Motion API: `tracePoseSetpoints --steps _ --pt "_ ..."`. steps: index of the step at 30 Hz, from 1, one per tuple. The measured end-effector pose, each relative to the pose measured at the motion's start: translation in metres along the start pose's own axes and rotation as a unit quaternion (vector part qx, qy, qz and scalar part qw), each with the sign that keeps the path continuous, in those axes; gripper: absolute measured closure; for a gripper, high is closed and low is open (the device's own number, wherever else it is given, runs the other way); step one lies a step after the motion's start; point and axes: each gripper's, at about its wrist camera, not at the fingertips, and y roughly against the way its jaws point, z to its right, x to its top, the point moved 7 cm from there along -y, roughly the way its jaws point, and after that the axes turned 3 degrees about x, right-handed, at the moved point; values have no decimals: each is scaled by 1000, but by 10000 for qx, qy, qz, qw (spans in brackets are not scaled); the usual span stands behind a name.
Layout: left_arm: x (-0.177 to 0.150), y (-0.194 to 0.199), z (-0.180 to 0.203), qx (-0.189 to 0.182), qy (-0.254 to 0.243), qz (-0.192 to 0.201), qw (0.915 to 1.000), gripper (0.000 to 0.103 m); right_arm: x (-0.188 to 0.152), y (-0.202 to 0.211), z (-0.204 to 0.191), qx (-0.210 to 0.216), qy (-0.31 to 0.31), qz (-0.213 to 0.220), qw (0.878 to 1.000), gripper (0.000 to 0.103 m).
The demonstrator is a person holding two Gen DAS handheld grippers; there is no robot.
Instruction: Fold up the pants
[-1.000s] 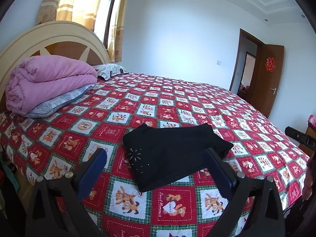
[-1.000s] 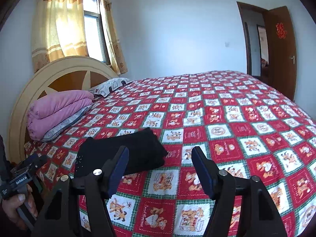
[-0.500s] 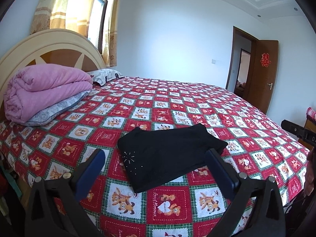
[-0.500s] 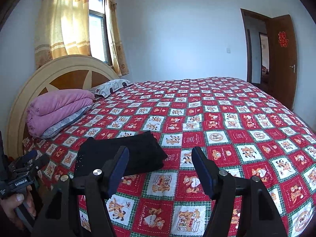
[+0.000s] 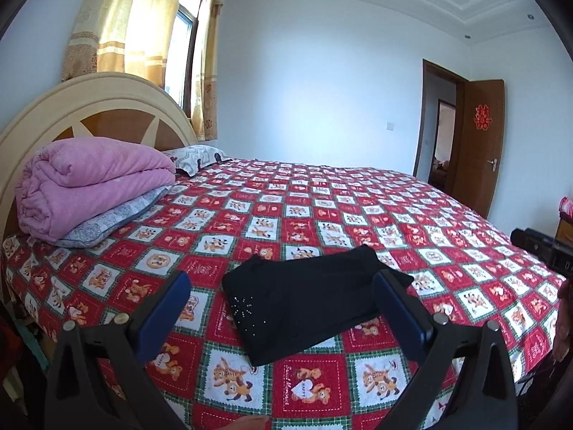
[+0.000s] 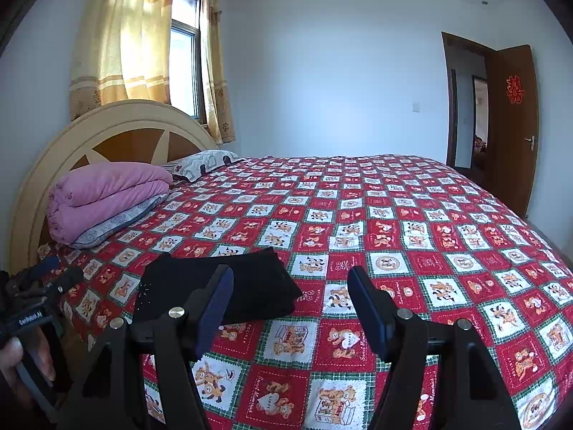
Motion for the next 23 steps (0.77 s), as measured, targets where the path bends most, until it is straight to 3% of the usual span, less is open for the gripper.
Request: tracePoseSetpoints --steps 8,23 --pt "3 -1 -13 214 169 22 9996 0 1 2 -3 9 49 29 10000 35" --pt "-4 -7 -13 145 204 -32 9997 0 -2 -2 -8 30 126 -32 9999 35"
